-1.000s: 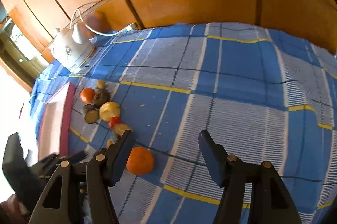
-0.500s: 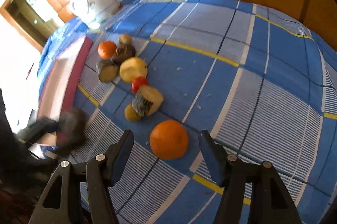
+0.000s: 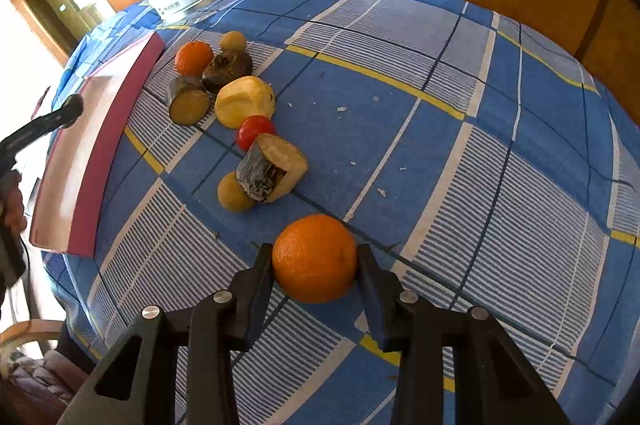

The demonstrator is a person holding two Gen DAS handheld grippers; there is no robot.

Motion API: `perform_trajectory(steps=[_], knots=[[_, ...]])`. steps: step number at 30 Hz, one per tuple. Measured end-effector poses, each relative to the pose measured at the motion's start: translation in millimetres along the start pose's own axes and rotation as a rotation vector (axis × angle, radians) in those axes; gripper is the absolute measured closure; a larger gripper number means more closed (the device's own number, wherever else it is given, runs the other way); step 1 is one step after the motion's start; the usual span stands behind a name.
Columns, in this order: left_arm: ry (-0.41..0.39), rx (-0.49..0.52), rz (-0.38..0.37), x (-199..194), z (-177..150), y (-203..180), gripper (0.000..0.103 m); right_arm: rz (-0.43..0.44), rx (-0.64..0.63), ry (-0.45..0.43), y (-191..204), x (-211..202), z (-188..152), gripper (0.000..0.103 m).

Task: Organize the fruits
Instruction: 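Place the dark cake in the tray with the left gripper while the right gripper grasps the orange, then carry the orange to the tray and release it with the right gripper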

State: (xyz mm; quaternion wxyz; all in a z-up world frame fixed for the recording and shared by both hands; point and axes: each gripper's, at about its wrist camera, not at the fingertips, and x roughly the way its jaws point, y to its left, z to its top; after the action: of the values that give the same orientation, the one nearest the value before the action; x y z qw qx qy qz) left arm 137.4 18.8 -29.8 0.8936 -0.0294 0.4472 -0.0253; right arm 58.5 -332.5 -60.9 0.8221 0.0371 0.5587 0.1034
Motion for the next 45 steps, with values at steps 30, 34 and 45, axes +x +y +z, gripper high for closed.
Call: perform_trajectory(steps=[30,34,45], knots=[[-0.153,-0.01,-0.029,-87.3,-77.6,-25.4,0.03,-0.308,-0.305,-0.156,57.1,-22.4,-10.5,0.063],[-0.174,-0.039,0.006,-93.1,-73.1,-13.5,0.03,-0.342,-0.35,-0.22,70.9,-36.0,-12.2,0.063],[-0.231,-0.112,0.088,-105.7,-69.4,28.7,0.03,-0.244,-0.383,-0.301,151.2,-54.6,-5.8,0.063]])
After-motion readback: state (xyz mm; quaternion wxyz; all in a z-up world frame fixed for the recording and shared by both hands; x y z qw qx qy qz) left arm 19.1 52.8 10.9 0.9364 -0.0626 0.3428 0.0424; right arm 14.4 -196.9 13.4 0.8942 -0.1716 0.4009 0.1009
